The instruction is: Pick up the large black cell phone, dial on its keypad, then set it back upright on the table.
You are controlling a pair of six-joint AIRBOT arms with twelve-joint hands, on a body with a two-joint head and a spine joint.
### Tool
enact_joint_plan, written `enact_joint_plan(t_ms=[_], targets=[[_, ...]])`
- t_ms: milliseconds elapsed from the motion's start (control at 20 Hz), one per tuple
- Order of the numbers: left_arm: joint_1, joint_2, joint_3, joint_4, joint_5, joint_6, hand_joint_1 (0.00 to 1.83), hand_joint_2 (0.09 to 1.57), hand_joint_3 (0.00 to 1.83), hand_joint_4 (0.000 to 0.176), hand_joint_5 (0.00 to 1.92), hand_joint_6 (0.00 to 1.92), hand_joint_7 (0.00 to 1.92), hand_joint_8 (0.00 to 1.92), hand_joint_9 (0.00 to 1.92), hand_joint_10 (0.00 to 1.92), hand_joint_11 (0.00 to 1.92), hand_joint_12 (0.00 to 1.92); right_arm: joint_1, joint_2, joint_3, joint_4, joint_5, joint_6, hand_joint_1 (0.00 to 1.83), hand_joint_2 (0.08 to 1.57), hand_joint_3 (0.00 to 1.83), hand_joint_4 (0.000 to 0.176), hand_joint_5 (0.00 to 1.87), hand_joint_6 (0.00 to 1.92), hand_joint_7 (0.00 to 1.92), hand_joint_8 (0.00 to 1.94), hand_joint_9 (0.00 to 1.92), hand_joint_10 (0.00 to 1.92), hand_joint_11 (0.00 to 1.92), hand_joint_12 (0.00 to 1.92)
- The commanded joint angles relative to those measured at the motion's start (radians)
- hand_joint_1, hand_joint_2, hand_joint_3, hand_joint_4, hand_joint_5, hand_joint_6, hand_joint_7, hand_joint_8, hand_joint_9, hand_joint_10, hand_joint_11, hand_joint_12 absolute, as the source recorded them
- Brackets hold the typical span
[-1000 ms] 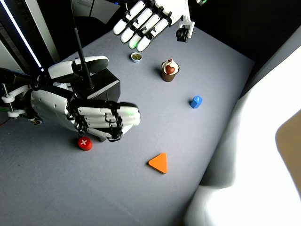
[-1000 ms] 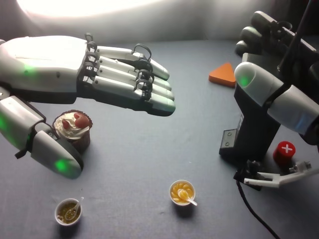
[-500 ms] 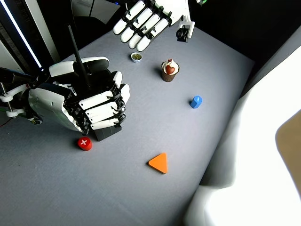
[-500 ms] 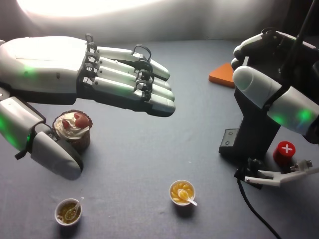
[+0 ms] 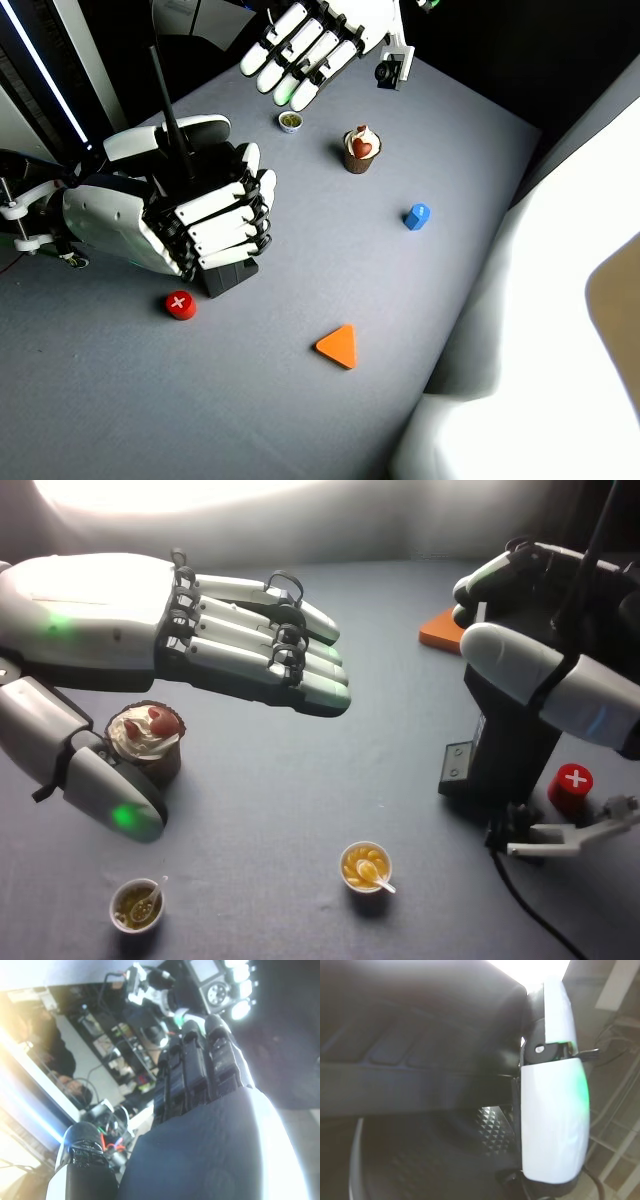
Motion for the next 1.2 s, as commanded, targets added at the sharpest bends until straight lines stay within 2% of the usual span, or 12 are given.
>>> enact_joint_plan(t_ms=[0, 150, 300, 450, 550, 650, 700, 750, 800, 1000, 1100, 1150], targets=[[-0.025, 0.002, -0.002, -0.106, -0.044, 0.004, 0.0, 1.12, 0.01, 0.0, 0.19, 0.0, 0.24, 0.0, 0.23, 0.0, 0.0, 0.37, 0.014, 0.019, -0.004, -0.05, 0.128, 0.033, 1.48, 1.13, 0.0, 0.0, 0.92, 1.02, 0.93, 0.95, 0.88, 1.18, 0.69, 1.69], [-0.029, 0.002, -0.003, -0.134, -0.038, 0.039, 0.44, 1.17, 0.0, 0.0, 0.19, 0.0, 0.26, 0.01, 0.26, 0.01, 0.0, 0.47, 0.037, 0.062, -0.024, -0.071, 0.116, 0.072, 1.38, 1.12, 0.0, 0.0, 0.95, 1.01, 0.98, 0.92, 0.88, 1.29, 0.72, 1.46], [-0.028, 0.004, 0.008, -0.162, 0.02, 0.059, 0.78, 1.16, 0.0, 0.0, 0.24, 0.0, 0.44, 0.0, 0.5, 0.02, 0.03, 0.96, 0.054, 0.105, -0.057, -0.076, 0.104, 0.1, 1.38, 1.12, 0.0, 0.0, 0.94, 0.99, 1.0, 0.88, 0.89, 1.32, 0.73, 1.49], [-0.028, 0.003, 0.018, -0.198, 0.062, 0.075, 0.84, 1.23, 0.0, 0.033, 0.24, 0.0, 0.6, 0.01, 0.78, 0.09, 0.29, 1.16, 0.054, 0.142, -0.087, -0.107, 0.102, 0.121, 1.48, 1.12, 0.0, 0.0, 0.92, 0.97, 0.95, 0.89, 0.95, 1.14, 0.75, 1.65], [-0.022, 0.003, 0.023, -0.237, 0.103, 0.099, 0.94, 1.18, 0.0, 0.07, 0.26, 0.0, 0.72, 0.01, 0.93, 0.19, 0.43, 1.24, 0.049, 0.175, -0.108, -0.132, 0.101, 0.157, 1.49, 1.11, 0.0, 0.0, 0.93, 0.93, 0.98, 0.85, 0.96, 1.12, 0.76, 1.65], [-0.02, 0.003, 0.029, -0.252, 0.122, 0.11, 1.06, 1.23, 0.0, 0.104, 0.18, 0.0, 0.83, 0.02, 0.77, 0.83, 0.34, 1.47, 0.049, 0.192, -0.117, -0.134, 0.102, 0.172, 1.49, 1.1, 0.0, 0.0, 0.96, 0.89, 0.97, 0.85, 0.96, 1.11, 0.79, 1.63], [-0.019, 0.001, 0.035, -0.253, 0.125, 0.113, 1.25, 1.21, 0.0, 0.126, 0.14, 0.0, 0.78, 1.06, 0.66, 1.3, 0.29, 1.64, 0.049, 0.201, -0.121, -0.134, 0.102, 0.179, 1.49, 1.12, 0.0, 0.0, 0.93, 0.95, 0.93, 0.9, 0.92, 1.17, 0.75, 1.67], [-0.019, -0.003, 0.043, -0.255, 0.123, 0.113, 1.28, 1.24, 0.0, 0.134, 0.11, 0.0, 0.71, 1.37, 0.58, 1.53, 0.26, 1.76, 0.049, 0.21, -0.124, -0.135, 0.102, 0.192, 1.49, 1.12, 0.0, 0.0, 0.93, 0.95, 0.94, 0.89, 0.92, 1.17, 0.74, 1.67], [-0.019, -0.005, 0.045, -0.257, 0.12, 0.115, 1.28, 1.26, 0.0, 0.15, 0.11, 0.0, 0.68, 1.46, 0.55, 1.71, 0.36, 1.89, 0.049, 0.213, -0.124, -0.137, 0.102, 0.198, 1.49, 1.12, 0.0, 0.0, 0.92, 0.99, 0.94, 0.88, 0.93, 1.15, 0.75, 1.66], [-0.012, -0.024, 0.049, -0.257, 0.098, 0.093, 1.3, 1.25, 0.0, 0.109, 0.06, 0.0, 0.72, 1.46, 0.73, 1.92, 0.58, 1.92, 0.051, 0.216, -0.126, -0.159, 0.102, 0.218, 1.48, 1.14, 0.0, 0.0, 0.89, 1.03, 0.89, 0.97, 0.88, 1.23, 0.72, 1.7], [-0.011, -0.04, 0.05, -0.257, 0.079, 0.07, 1.32, 1.23, 0.0, 0.139, 0.09, 0.01, 0.73, 1.46, 0.94, 1.92, 0.82, 1.92, 0.056, 0.215, -0.128, -0.17, 0.103, 0.22, 1.49, 1.12, 0.0, 0.0, 0.94, 0.94, 0.92, 0.92, 0.91, 1.18, 0.76, 1.66], [-0.011, -0.045, 0.05, -0.257, 0.07, 0.069, 1.32, 1.24, 0.0, 0.127, 0.1, 0.01, 0.71, 1.49, 0.84, 1.92, 0.81, 1.92, 0.057, 0.215, -0.128, -0.174, 0.103, 0.221, 1.49, 1.12, 0.0, 0.0, 0.95, 0.92, 0.93, 0.89, 0.92, 1.15, 0.78, 1.65]])
